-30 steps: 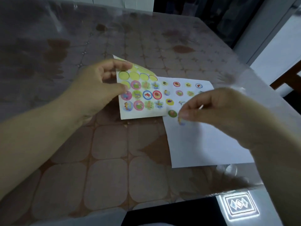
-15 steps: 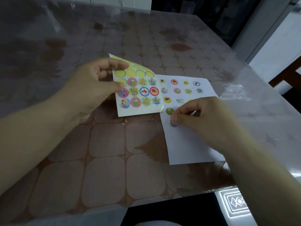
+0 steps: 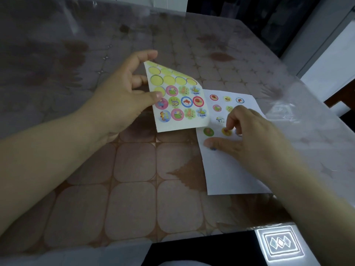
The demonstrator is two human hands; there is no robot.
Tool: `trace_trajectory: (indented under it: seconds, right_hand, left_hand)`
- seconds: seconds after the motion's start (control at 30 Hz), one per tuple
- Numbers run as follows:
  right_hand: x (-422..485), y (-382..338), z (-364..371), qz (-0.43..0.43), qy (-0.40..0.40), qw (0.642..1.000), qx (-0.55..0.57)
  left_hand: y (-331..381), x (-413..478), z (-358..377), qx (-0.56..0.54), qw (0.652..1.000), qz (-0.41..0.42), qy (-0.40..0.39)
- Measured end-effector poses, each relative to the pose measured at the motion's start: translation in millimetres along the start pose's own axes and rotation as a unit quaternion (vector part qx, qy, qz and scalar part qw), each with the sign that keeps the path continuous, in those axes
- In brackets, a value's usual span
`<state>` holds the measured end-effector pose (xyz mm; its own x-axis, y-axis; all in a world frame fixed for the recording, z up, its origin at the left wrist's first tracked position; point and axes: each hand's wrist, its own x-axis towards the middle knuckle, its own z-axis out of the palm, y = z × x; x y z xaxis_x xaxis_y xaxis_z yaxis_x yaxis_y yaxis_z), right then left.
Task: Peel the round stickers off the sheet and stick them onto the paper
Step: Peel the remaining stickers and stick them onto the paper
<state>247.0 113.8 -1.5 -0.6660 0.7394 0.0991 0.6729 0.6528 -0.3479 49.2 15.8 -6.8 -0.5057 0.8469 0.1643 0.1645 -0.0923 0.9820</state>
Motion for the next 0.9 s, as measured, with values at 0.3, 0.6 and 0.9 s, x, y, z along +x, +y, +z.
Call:
trace_trajectory:
  seconds: [0.3, 0.6, 0.9]
  right_hand:
    - [48.7, -30.8, -2.6, -0.210, 0.127, 0.964, 0.100]
    - [53.6, -33.4, 28.0, -0.215, 0.233, 0.933, 0.171]
    - [44.2, -41.4, 29.1, -0.236, 0.294, 0.911, 0.169]
  left_hand:
    - [3.9, -2.8, 2.5, -0.027, 0.999, -0.013, -0.017]
    - [7.6, -7.5, 6.6, -0.063, 0.994, 0.001, -0.085]
    - [11.5, -9.8, 7.4, -0.026, 0.997, 0.056, -0.044]
